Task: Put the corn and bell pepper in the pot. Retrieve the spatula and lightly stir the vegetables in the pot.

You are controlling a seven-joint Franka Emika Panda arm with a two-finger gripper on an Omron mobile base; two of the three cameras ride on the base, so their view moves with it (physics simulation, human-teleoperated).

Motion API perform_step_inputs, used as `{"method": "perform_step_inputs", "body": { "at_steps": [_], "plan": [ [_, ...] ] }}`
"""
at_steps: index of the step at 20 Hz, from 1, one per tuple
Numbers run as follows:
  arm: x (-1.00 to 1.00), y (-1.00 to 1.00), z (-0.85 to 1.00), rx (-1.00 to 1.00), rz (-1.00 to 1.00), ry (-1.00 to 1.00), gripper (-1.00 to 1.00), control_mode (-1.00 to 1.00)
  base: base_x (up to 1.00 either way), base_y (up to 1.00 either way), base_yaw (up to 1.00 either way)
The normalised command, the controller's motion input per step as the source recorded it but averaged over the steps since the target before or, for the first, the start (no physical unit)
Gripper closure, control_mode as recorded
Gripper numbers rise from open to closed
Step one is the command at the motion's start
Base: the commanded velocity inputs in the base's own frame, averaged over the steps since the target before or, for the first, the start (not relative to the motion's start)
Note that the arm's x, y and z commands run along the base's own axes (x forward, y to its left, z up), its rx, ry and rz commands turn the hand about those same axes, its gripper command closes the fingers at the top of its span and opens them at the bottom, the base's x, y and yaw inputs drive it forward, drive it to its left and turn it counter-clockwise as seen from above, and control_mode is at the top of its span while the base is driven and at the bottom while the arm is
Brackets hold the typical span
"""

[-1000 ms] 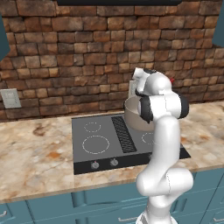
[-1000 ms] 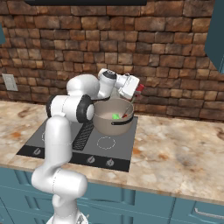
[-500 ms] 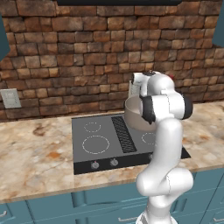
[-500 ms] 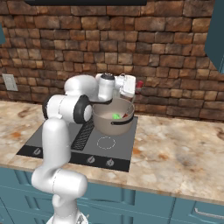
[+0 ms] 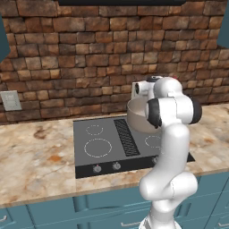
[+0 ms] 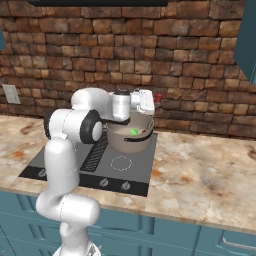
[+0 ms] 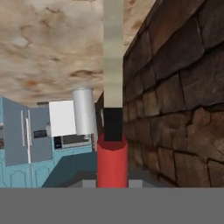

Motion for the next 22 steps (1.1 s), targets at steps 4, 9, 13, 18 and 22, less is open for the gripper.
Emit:
{"method": "perform_step_inputs", "body": {
  "at_steps": [4,9,13,18,22],
  "plan": [
    [-0.25,0.39,0.00,0.00,0.00,-0.01,1.00,-1.00,0.00,0.00,0.00],
    [0.00,0.48,-0.01,-0.01,0.00,0.01,1.00,-1.00,0.00,0.00,0.00],
    [0.00,0.47,0.12,0.00,0.00,0.00,1.00,-1.00,0.00,0.00,0.00],
    [0.00,0.36,0.04,0.00,0.00,0.00,1.00,-1.00,0.00,0.00,0.00],
    [0.19,0.11,0.21,-0.05,0.00,0.00,1.00,-1.00,0.00,0.00,0.00]
  ]
}}
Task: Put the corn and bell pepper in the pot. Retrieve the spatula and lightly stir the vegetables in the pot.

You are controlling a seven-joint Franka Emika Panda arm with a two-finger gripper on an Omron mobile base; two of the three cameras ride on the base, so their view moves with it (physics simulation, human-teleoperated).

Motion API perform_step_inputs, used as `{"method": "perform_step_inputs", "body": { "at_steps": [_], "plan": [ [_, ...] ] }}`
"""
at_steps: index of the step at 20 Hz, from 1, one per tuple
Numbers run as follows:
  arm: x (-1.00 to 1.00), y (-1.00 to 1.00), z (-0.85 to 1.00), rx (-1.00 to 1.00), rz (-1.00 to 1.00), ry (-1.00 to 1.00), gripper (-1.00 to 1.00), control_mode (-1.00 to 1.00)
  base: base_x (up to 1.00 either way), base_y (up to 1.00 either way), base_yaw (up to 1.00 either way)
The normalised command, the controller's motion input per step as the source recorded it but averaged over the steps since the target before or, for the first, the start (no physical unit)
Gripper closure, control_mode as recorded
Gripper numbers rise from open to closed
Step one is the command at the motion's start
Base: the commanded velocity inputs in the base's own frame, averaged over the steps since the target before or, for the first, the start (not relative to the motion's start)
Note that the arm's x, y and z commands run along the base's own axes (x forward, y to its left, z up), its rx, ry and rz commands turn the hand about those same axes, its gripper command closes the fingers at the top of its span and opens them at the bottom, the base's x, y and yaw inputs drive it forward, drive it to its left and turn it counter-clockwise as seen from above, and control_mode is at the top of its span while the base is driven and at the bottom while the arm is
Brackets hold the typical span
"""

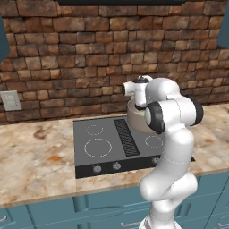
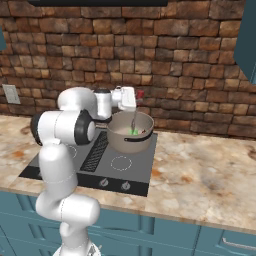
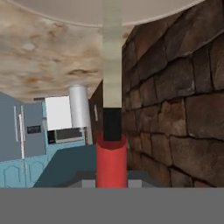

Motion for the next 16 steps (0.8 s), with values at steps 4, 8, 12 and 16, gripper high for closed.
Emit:
{"method": "perform_step_inputs", "body": {
  "at_steps": [4,8,12,16],
  "plan": [
    [0.44,-0.07,0.17,-0.16,0.01,0.00,1.00,-1.00,0.00,0.00,0.00],
    [0.03,-0.17,-0.31,-0.03,0.00,0.00,1.00,-1.00,0.00,0.00,0.00],
    [-0.11,0.00,-0.51,0.02,-0.05,-0.10,1.00,-1.00,0.00,0.00,0.00],
    [0.00,0.00,-0.10,0.00,-0.12,-0.09,1.00,-1.00,0.00,0.00,0.00]
  ]
}}
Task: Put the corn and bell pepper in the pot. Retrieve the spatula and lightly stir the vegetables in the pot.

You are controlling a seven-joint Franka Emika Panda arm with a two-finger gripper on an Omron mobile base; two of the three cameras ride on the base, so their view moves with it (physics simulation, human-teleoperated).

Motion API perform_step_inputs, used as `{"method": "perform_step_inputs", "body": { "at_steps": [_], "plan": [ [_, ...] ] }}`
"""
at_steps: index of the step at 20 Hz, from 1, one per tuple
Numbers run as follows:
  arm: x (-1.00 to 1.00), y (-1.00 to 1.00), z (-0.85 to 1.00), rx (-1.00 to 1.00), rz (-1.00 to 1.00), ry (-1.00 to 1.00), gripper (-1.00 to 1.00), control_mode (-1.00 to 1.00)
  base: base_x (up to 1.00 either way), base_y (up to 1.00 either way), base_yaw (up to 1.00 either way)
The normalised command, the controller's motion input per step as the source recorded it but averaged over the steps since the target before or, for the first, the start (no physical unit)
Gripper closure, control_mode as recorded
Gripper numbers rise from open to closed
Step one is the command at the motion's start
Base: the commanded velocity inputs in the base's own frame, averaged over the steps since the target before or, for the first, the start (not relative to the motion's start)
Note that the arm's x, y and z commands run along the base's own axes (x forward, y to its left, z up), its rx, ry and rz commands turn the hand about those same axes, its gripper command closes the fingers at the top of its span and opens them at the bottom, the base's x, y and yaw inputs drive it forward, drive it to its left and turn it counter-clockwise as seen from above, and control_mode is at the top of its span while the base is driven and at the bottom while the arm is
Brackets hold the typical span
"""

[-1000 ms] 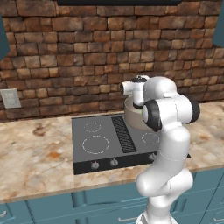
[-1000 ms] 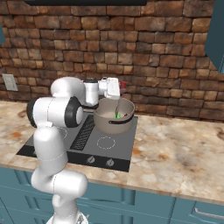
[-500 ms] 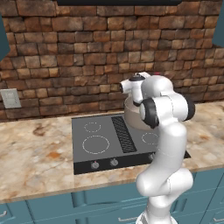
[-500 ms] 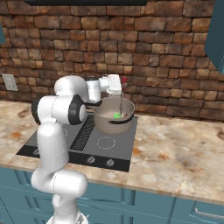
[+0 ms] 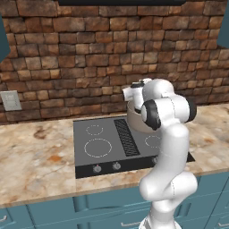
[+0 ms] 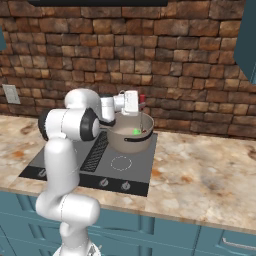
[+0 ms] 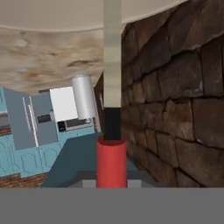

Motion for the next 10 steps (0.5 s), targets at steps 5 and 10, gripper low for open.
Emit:
{"method": "perform_step_inputs", "body": {
  "at_steps": [5,10],
  "plan": [
    [-0.08,0.02,-0.11,0.00,-0.09,0.00,1.00,-1.00,0.00,0.00,0.00],
    [-0.49,0.18,-0.27,0.00,-0.02,0.08,1.00,-1.00,0.00,0.00,0.00]
  ]
}}
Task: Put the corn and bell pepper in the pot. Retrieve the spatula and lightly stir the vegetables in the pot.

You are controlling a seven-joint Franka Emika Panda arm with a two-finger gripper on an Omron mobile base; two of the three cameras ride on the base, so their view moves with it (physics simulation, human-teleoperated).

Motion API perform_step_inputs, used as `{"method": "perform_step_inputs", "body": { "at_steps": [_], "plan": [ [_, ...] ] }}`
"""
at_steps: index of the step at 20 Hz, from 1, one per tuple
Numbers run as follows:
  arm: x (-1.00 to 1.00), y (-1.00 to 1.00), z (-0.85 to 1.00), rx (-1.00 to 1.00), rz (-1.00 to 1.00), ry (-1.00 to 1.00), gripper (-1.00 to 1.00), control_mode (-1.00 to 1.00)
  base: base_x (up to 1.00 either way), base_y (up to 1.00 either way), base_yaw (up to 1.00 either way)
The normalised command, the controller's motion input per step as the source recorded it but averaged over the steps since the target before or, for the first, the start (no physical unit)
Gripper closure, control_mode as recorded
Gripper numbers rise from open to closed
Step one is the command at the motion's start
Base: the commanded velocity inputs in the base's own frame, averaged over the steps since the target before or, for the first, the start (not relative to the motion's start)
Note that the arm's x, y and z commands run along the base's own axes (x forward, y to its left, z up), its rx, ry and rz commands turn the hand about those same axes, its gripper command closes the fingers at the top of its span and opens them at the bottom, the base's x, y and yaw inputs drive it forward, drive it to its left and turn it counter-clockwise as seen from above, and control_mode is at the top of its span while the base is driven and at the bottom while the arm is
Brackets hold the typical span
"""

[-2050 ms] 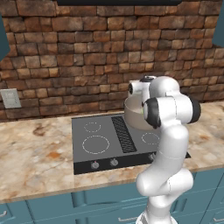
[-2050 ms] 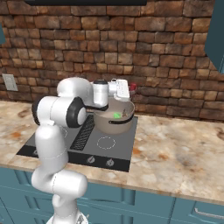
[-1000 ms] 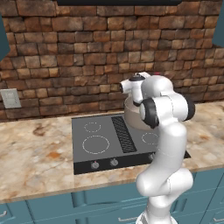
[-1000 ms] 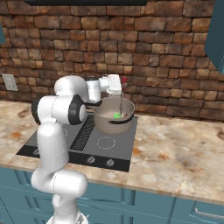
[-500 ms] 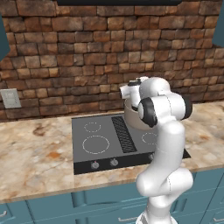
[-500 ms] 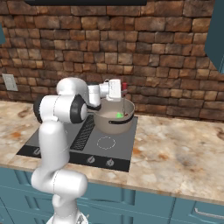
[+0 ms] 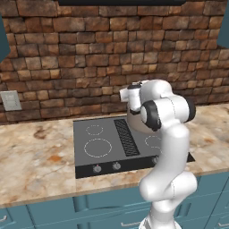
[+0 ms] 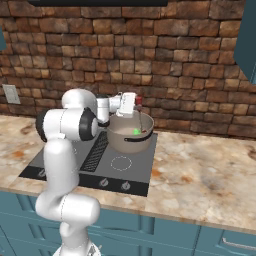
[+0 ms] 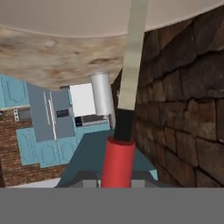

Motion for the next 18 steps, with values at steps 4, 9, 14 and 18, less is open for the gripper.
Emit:
{"method": "perform_step_inputs", "body": {
  "at_steps": [4,9,14,18],
  "plan": [
    [-0.51,0.32,0.00,0.01,0.00,0.01,1.00,-1.00,0.00,0.00,0.00],
    [-0.39,0.15,0.00,0.04,0.01,0.13,1.00,-1.00,0.00,0.00,0.00],
    [-0.41,0.01,-0.05,0.07,0.00,0.10,1.00,-1.00,0.00,0.00,0.00],
    [-0.31,0.19,-0.06,0.16,0.00,0.02,1.00,-1.00,0.00,0.00,0.00]
  ]
}}
